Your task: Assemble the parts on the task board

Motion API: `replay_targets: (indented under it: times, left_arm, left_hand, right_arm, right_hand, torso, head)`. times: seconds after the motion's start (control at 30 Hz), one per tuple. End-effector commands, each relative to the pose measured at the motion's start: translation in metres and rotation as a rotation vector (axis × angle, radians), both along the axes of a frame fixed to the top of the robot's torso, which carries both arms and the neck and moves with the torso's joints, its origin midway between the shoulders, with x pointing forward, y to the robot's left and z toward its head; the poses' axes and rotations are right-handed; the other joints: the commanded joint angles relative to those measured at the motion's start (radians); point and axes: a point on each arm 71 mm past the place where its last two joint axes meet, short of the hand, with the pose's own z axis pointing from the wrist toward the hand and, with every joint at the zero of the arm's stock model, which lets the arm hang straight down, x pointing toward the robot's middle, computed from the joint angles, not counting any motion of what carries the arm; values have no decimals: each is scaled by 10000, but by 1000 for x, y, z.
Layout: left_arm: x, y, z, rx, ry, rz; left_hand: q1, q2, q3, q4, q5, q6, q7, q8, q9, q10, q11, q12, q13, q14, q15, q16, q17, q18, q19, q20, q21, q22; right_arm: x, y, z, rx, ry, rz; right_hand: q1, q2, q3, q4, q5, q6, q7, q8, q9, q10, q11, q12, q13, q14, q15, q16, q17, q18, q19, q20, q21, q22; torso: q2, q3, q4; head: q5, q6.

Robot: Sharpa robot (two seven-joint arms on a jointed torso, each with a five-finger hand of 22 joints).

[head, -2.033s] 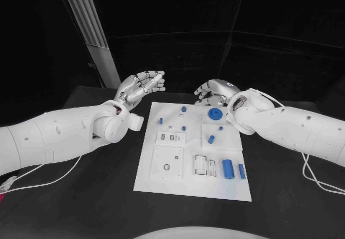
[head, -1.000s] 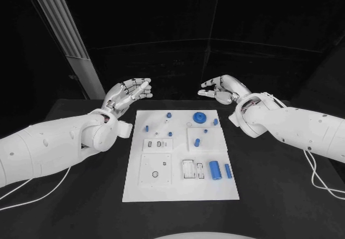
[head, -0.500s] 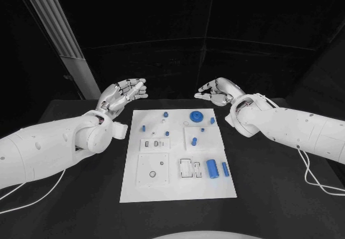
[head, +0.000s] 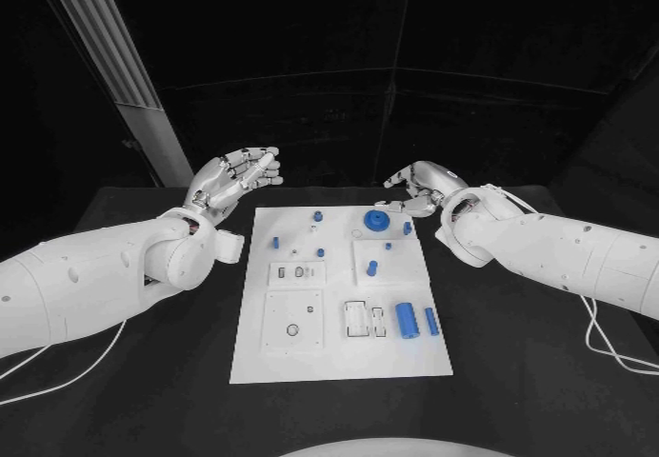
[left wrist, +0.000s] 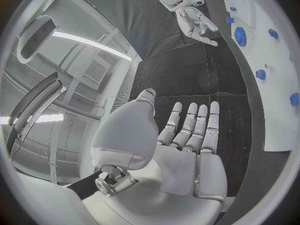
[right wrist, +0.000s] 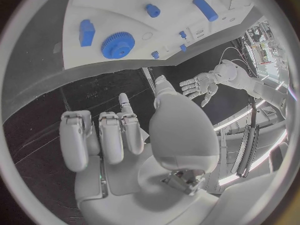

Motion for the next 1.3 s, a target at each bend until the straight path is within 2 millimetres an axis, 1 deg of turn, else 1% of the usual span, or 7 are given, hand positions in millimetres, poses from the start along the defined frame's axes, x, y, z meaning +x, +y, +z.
replay_targets:
  times: [0.03, 0.3, 0.4, 0.5, 0.63, 0.93, 1.3]
  left_arm:
    - [-3, 0, 11, -595, -1370, -194]
    - [-3, 1, 11, -590, -1362, -187]
    - [-3, 1, 11, -591, -1362, -187]
    - [-3, 1, 11, -593, -1362, -191]
    - [-3, 1, 11, -596, -1363, -195]
    - [-4, 1, 11, -594, -1359, -191]
    - [-4, 2, 11, -596, -1356, -189]
  left_hand:
    - [14, 97, -61, -27, 18, -81, 1377, 54, -8, -36, 2, 22, -6, -82, -7, -52, -5, -46, -81, -1, -56, -16]
    - [14, 97, -61, -27, 18, -81, 1377, 54, -8, -36, 2, 22, -6, -82, -7, -52, -5, -46, -81, -1, -56, -16]
    - [14, 97, -61, -27, 18, -81, 1377, 54, -8, -36, 2, 22, -6, -82, -7, -52, -5, -46, -81, -1, -56, -16]
    - [17, 101, -65, -26, 17, -89, 1378, 60, -8, -40, 3, 23, -6, -89, -5, -53, -5, -48, -88, 0, -59, -18]
    - [17, 101, -65, -26, 17, -89, 1378, 60, -8, -40, 3, 23, -6, -89, -5, -53, -5, -48, -88, 0, -59, -18]
    - [20, 103, -69, -27, 17, -95, 1378, 65, -9, -43, 4, 23, -6, -93, -4, -54, -5, -50, -93, 0, -61, -19]
    - [20, 103, -69, -27, 17, -95, 1378, 65, -9, -43, 4, 23, -6, -93, -4, -54, -5, -50, -93, 0, -61, -19]
  right_arm:
    - [1, 1, -5, -522, 419, -3]
    - [4, 2, -11, -823, 813, -58]
    - [5, 3, -12, -878, 849, -75]
    - [6, 4, -13, -918, 872, -126]
    - [8, 6, -16, -959, 932, -184]
    - [11, 13, -21, -1130, 1282, -299]
    - [14, 20, -25, -1354, 1555, -446]
  right_hand:
    - [0, -112, 94, -5, 174, -23, -56, -12, -6, 1042, -115, 25, 2609, 1036, -92, 24, 2629, -68, 1073, -94, 31, 2629]
    - [190, -161, 145, -9, 211, -60, -143, 2, 4, 1042, -165, 25, 2609, 1036, -154, 24, 2629, -68, 1073, -146, 31, 2629]
    - [741, 125, 585, -107, -55, 147, -159, 96, 46, 1042, -187, 25, 2609, 1036, -176, 24, 2629, -68, 1073, -168, 31, 2629]
    - [1337, 409, 971, -357, -52, 593, -124, 277, 117, 1042, -181, 25, 2609, 1036, -172, 24, 2629, -68, 1073, -181, 31, 2629]
    - [1867, 587, 1236, -729, -26, 917, -94, 354, 136, 1042, -163, 25, 2609, 1036, -162, 24, 2629, -68, 1073, -174, 31, 2629]
    - [1934, 257, 1238, -865, 619, 918, -18, 214, 81, 1042, -107, 25, 2609, 1036, -114, 24, 2629, -68, 1073, -136, 31, 2629]
    - [1779, 156, 1193, -747, 605, 666, 92, 59, 34, 1042, -22, 25, 2609, 1036, -52, 24, 2629, -68, 1073, -88, 31, 2629]
  torso:
    - [-9, 0, 3]
    - [-6, -1, 1]
    - [-7, 3, -1]
    - [-5, -3, 5]
    - [-2, 2, 3]
    - [-2, 5, 14]
    - [-9, 1, -5]
  head:
    - [18, -31]
    - [34, -31]
    - [51, -38]
    - [46, -50]
    - [50, -60]
    - [92, -77]
    - [113, -132]
